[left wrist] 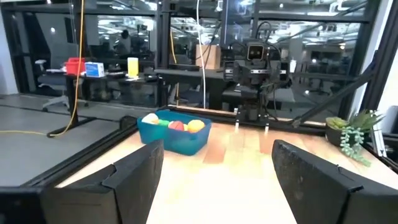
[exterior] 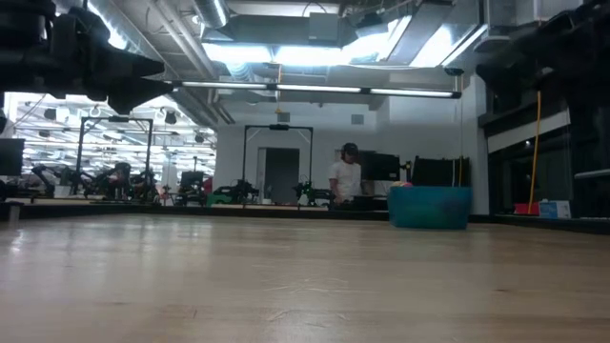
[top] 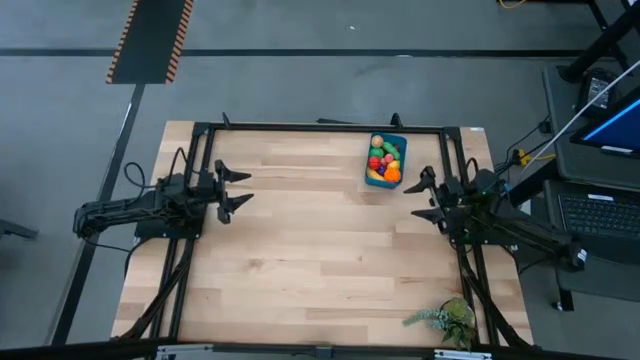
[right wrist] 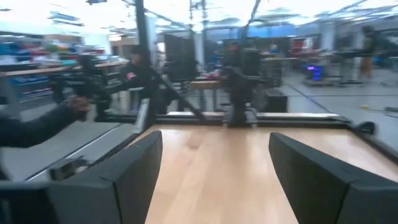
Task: Pick and placing Produce into tupperware
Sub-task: Return to Home Position
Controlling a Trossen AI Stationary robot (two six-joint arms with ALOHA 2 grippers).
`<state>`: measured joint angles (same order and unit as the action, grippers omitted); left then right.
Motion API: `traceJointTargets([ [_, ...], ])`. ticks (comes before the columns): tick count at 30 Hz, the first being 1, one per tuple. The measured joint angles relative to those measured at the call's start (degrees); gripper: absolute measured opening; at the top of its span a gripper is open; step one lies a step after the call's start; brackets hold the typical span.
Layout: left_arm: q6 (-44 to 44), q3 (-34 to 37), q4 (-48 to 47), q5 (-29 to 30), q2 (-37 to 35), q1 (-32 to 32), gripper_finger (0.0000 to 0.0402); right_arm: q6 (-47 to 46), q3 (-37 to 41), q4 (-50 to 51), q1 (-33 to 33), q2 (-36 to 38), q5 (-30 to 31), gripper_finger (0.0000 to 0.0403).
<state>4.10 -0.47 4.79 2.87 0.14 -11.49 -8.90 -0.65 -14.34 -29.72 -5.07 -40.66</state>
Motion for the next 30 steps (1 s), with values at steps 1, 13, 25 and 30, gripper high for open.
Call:
traceJointTargets([
  [1,0.0,0.0,-0.3,0.0,0.0,0.0,0.0293,0.0,-0.1,-0.1,0.5,0.0,-0.4,0.0297],
  [13,0.3,0.0,-3.8,0.4,0.6,0.0,0.0293,6.5,0.2,7.7,7.9,0.0,-1.8,0.0297],
  [25,-2.3,0.0,-3.5,2.6,0.6,0.0,0.0293,12.7,0.2,9.5,9.0,0.0,2.1,0.0297],
  [30,-3.0,0.0,-3.5,2.6,0.6,0.0,0.0293,13.1,0.3,9.9,9.0,-0.1,2.1,0.0297],
])
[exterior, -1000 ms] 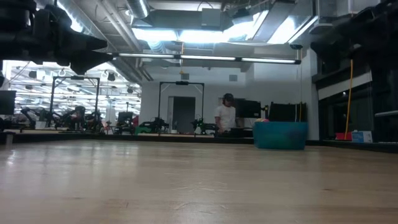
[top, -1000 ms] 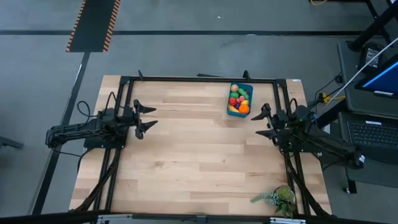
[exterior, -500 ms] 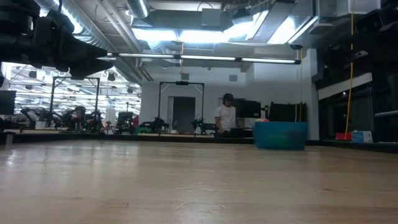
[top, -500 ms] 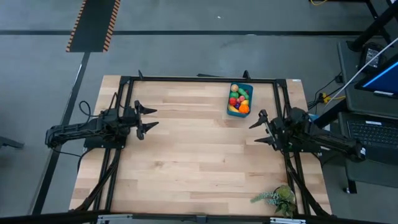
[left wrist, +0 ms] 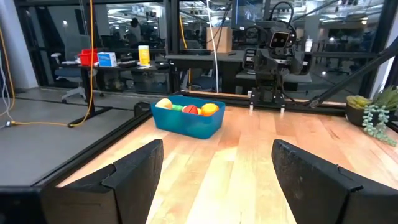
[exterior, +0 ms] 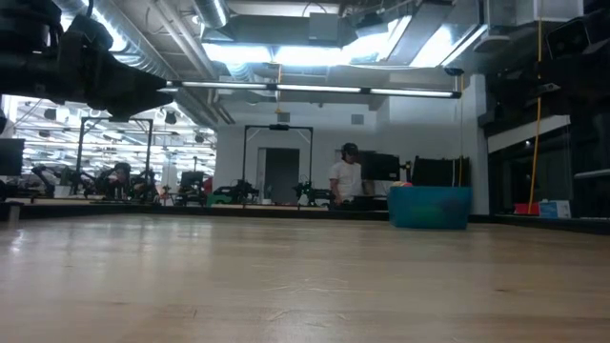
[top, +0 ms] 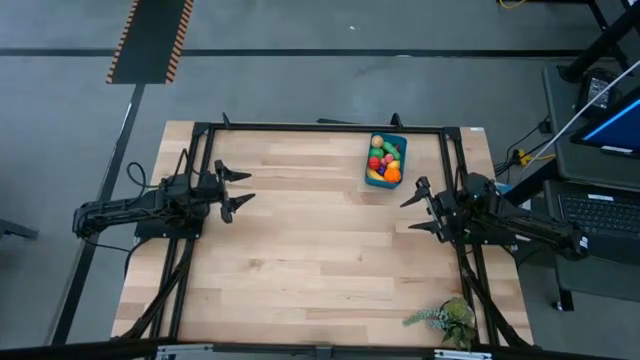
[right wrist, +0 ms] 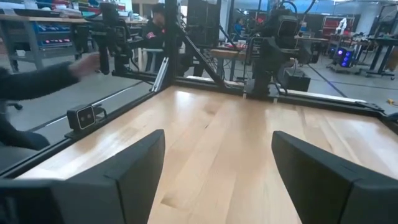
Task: Pick and placing Produce into tupperware
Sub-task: Return to Home Position
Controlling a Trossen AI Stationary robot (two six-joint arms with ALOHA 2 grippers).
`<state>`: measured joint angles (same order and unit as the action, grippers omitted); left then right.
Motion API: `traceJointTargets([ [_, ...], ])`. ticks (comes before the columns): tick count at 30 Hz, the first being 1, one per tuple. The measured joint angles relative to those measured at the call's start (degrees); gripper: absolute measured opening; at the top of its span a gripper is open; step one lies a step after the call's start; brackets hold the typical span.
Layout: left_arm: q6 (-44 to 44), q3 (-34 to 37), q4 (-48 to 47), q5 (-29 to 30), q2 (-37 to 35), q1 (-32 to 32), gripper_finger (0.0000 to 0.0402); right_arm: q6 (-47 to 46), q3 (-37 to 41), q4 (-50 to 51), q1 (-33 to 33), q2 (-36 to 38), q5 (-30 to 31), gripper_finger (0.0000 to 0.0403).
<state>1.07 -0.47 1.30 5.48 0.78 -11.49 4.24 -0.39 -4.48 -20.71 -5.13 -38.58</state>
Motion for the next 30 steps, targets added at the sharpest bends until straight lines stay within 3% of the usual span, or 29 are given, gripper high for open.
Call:
traceJointTargets([
  [10,-0.1,0.0,0.0,0.0,0.0,0.0,0.0293,-1.2,0.0,0.0,0.0,0.0,0.0,0.0297],
  [17,-0.1,0.0,0.0,0.0,0.0,0.0,0.0293,-13.1,0.0,-0.1,0.0,0.0,0.0,0.0297],
  [25,-0.2,0.0,0.0,0.0,0.0,0.0,0.0293,-18.7,0.0,-0.1,0.0,0.0,0.0,0.0297],
  [30,-0.2,0.0,0.0,0.0,0.0,0.0,0.0293,-14.3,0.0,-0.1,0.0,0.0,0.4,0.0297],
])
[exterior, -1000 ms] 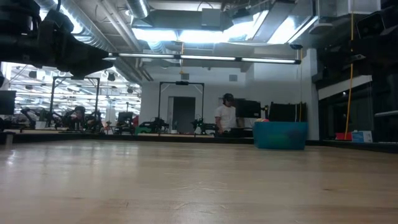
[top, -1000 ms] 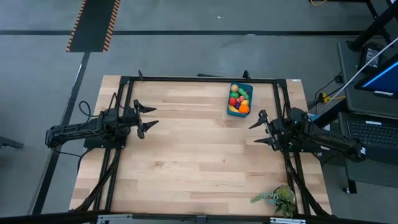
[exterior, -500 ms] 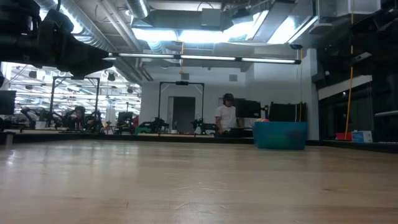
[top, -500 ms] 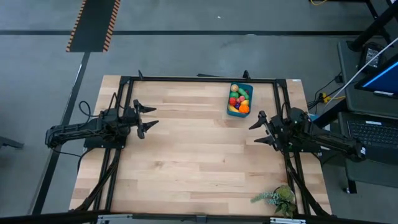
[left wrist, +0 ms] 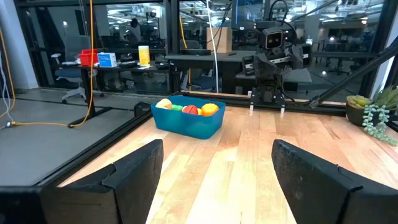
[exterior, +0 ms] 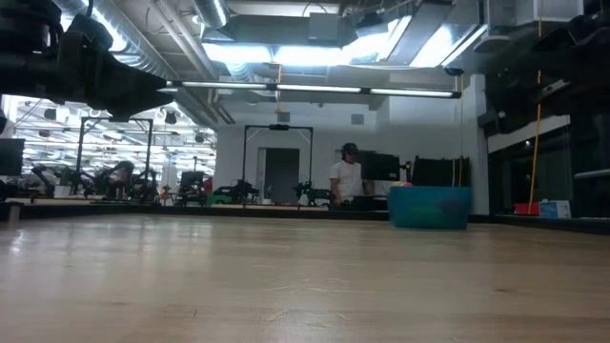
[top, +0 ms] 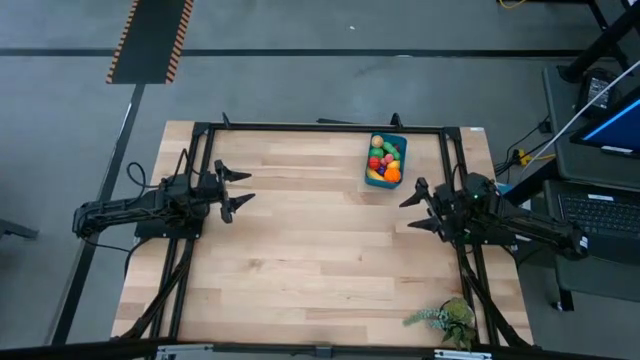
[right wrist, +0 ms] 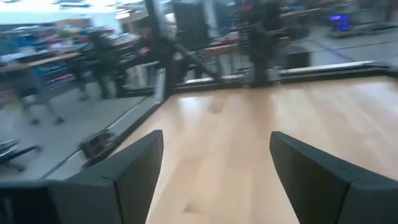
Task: Pick and placing Produce into tupperware
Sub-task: Return to Home Position
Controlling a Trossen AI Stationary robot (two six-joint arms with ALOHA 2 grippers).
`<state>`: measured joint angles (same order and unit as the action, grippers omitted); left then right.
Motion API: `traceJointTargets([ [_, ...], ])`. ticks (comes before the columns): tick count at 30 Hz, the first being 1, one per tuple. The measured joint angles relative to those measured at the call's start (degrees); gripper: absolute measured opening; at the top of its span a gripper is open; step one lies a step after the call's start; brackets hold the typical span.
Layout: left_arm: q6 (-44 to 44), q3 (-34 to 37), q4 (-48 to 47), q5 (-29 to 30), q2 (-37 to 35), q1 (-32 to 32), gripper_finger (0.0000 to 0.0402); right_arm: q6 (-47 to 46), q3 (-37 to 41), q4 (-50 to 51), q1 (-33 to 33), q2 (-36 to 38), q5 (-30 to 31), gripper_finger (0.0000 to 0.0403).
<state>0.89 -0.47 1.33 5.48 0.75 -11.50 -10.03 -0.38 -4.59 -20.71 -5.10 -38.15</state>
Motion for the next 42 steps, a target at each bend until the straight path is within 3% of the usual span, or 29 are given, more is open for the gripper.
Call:
traceJointTargets([
  [7,0.0,0.0,0.0,0.0,0.0,0.0,0.0293,-1.9,0.0,0.1,0.0,0.0,11.3,0.0297],
  [42,0.0,0.0,0.0,0.0,0.0,0.0,0.0293,-1.5,0.0,0.2,0.0,0.0,11.2,0.0297],
])
